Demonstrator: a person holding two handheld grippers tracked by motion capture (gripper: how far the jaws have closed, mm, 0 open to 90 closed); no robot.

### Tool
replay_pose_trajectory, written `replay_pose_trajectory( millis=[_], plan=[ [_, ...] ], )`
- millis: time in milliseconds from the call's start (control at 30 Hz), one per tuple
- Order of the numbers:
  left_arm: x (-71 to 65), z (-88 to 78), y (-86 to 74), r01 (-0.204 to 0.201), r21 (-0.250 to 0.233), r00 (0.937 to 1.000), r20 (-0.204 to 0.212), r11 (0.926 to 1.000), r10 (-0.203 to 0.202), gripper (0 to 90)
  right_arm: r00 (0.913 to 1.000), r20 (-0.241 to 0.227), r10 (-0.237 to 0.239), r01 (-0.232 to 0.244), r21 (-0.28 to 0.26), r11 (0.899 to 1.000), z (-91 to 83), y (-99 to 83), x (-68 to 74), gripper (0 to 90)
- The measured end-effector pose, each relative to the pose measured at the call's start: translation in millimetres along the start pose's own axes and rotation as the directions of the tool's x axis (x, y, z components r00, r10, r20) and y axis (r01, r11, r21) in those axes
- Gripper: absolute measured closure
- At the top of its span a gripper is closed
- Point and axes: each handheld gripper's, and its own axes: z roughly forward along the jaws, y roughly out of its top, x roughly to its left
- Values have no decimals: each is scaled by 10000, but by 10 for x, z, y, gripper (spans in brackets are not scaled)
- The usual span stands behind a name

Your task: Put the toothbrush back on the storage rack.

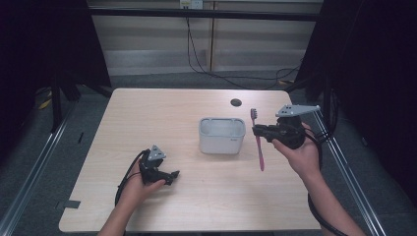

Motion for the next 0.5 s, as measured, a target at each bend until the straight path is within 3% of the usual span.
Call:
replay_pose_trajectory(
  millis=[500],
  plan=[
    [0, 0, 0, 0, 4, 10000, 3, 10000, 0, 99, 9989, 308, 359, -329, -943, 9950, -39, 99, -88, 833]
  ],
)
